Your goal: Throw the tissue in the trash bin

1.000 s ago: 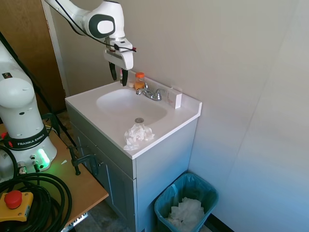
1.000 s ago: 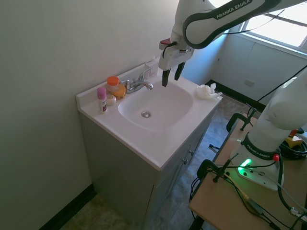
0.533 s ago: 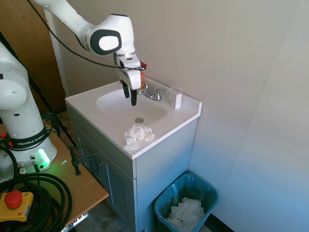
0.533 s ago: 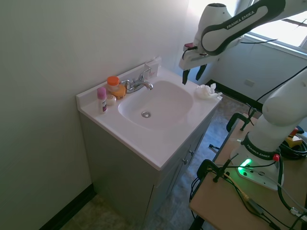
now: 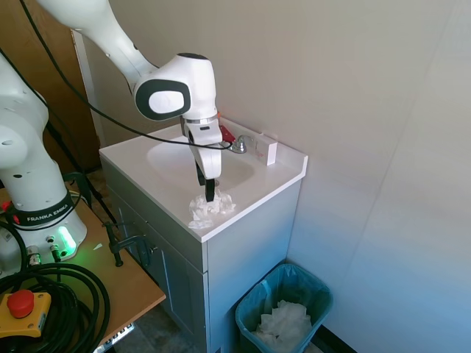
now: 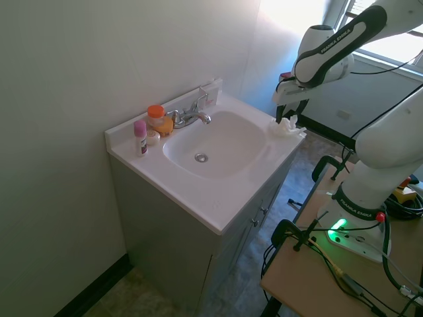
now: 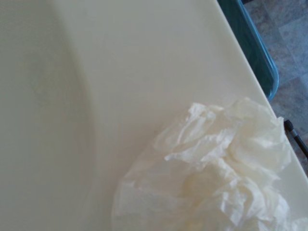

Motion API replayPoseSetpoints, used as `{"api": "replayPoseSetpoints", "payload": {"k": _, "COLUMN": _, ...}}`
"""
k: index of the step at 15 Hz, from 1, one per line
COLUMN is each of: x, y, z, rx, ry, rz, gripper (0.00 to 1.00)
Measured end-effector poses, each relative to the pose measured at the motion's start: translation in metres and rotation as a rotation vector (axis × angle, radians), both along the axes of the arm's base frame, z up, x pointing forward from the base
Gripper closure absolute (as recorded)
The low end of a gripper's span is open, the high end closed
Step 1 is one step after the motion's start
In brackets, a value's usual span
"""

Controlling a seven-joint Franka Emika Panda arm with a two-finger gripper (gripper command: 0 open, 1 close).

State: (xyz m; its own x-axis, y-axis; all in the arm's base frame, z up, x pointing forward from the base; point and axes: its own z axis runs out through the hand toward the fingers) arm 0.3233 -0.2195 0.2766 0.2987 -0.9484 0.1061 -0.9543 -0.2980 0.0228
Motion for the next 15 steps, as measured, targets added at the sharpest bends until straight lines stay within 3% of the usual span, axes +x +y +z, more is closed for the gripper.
{"api": "replayPoseSetpoints", "payload": {"k": 5, "x": 0.012, "y": -0.002, "z": -0.023, "rx": 0.008, "ry": 0.016, "rz": 0.012, "gripper": 1.00}}
{"api": "replayPoseSetpoints", "payload": {"k": 15, "x": 0.023, "y": 0.003, "z": -0.024, "rx": 0.028, "ry": 0.003, "rz": 0.004, "gripper": 1.00}}
